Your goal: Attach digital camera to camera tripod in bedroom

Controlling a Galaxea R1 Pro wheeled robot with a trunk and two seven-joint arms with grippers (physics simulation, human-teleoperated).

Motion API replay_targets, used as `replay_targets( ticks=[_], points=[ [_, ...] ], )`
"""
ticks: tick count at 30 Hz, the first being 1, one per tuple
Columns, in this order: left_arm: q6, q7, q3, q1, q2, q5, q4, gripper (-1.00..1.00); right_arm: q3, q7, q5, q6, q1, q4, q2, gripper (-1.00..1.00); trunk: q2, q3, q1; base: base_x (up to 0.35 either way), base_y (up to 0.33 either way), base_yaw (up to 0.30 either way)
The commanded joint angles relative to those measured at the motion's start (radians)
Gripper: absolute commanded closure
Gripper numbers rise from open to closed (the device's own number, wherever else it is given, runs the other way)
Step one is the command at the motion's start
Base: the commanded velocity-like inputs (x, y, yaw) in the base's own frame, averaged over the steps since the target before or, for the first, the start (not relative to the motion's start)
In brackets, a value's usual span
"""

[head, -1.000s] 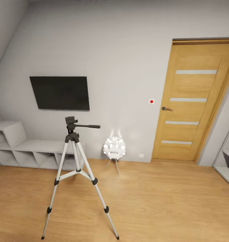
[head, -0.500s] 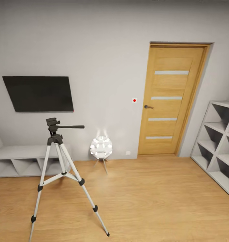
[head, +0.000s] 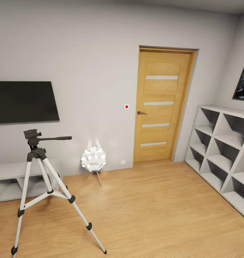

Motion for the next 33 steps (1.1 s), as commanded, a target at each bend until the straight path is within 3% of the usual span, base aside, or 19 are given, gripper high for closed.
replay_targets(
  ticks=[1, 4, 5, 6, 7, 15, 27, 33],
  points=[
    [-0.002, 0.001, 0.005, 0.000, 0.000, -0.003, 0.000, -1.00, -0.009, 0.002, 0.023, 0.001, 0.000, 0.002, 0.003, -1.00, -0.001, 0.000, 0.000, 0.000, 0.000, -0.293],
    [-0.002, 0.001, 0.005, 0.000, -0.001, -0.002, 0.000, -1.00, -0.009, 0.000, 0.124, 0.000, 0.016, 0.002, 0.033, -1.00, -0.001, 0.000, 0.000, 0.000, 0.000, -0.293],
    [-0.002, 0.001, 0.005, 0.000, -0.001, -0.002, 0.000, -1.00, -0.009, -0.001, 0.141, 0.000, 0.019, 0.002, 0.038, -1.00, -0.001, 0.000, 0.000, 0.000, 0.000, -0.293],
    [-0.002, 0.001, 0.005, 0.000, -0.001, -0.002, 0.000, -1.00, -0.009, -0.003, 0.190, 0.000, 0.024, 0.002, 0.051, -1.00, -0.001, 0.000, 0.000, 0.000, 0.000, -0.293],
    [-0.002, 0.001, 0.005, 0.000, -0.001, -0.002, 0.000, -1.00, -0.009, -0.004, 0.198, 0.000, 0.025, 0.002, 0.053, -1.00, -0.001, 0.000, 0.000, 0.000, 0.000, -0.293],
    [-0.003, 0.001, 0.005, 0.000, -0.004, -0.003, -0.001, -1.00, -0.010, -0.006, 0.225, 0.000, 0.028, 0.002, 0.061, -1.00, -0.001, 0.000, 0.000, 0.000, 0.000, -0.293],
    [-0.002, 0.002, -0.004, 0.000, -0.006, -0.017, -0.004, -1.00, -0.010, -0.013, 0.225, -0.002, 0.034, 0.002, 0.064, -1.00, -0.001, 0.000, 0.000, 0.000, 0.000, -0.293],
    [-0.002, 0.001, -0.005, 0.000, -0.020, -0.017, -0.005, -1.00, -0.010, -0.013, 0.225, -0.002, 0.035, 0.002, 0.066, -1.00, -0.001, 0.000, 0.000, 0.000, 0.000, -0.293]
  ],
)
